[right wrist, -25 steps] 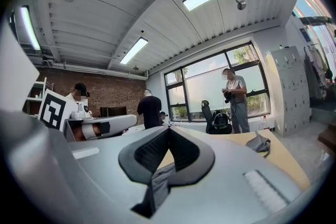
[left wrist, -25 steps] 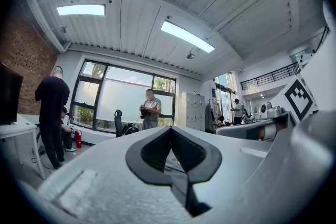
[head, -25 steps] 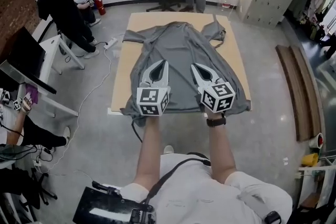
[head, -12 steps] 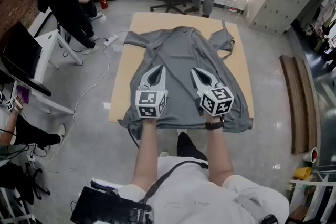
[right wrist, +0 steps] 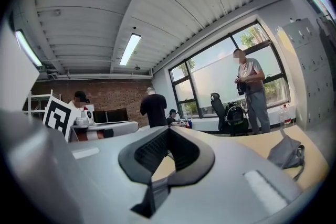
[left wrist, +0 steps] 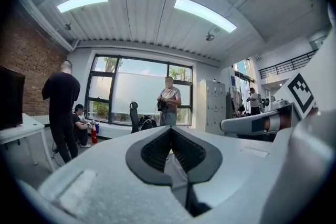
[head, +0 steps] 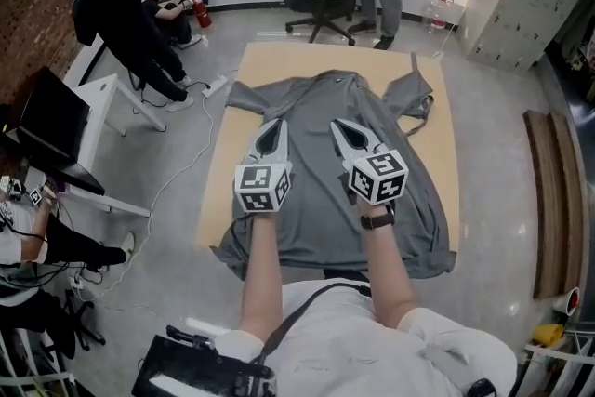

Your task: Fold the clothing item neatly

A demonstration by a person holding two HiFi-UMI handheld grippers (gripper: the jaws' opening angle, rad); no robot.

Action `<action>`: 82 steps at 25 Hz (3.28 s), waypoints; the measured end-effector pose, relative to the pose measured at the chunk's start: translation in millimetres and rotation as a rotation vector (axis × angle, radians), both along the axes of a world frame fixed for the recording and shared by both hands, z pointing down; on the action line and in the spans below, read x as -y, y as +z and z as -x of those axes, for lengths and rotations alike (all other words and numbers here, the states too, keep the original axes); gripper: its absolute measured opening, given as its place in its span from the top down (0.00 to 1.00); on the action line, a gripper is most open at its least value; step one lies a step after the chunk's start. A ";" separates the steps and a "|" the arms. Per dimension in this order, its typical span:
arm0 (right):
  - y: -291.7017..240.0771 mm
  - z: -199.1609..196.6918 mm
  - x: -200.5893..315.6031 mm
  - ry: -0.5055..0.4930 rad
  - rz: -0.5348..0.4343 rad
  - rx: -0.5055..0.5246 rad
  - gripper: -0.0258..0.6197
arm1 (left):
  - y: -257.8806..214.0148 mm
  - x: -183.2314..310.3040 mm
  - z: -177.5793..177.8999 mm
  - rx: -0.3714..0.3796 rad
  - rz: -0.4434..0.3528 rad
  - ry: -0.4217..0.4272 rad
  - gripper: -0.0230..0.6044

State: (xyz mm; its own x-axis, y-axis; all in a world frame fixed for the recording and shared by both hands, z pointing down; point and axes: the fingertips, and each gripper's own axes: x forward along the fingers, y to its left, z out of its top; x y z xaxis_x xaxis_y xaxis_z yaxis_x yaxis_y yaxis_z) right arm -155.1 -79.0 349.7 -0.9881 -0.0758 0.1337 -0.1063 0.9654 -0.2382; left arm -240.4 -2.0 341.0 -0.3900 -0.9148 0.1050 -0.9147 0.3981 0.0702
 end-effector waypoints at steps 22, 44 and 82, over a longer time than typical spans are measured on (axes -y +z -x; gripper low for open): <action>213.2 150.7 17.3 -0.214 0.080 -0.309 0.93 | 249.7 -103.7 89.8 -0.336 0.443 -0.304 0.89; 388.5 322.9 56.3 -0.303 -0.103 -0.711 0.71 | 407.7 -148.7 126.6 -0.498 0.865 -0.168 0.82; 373.4 132.0 178.2 -0.030 0.083 -0.641 0.79 | 334.0 23.5 -124.3 -0.493 0.692 0.348 0.80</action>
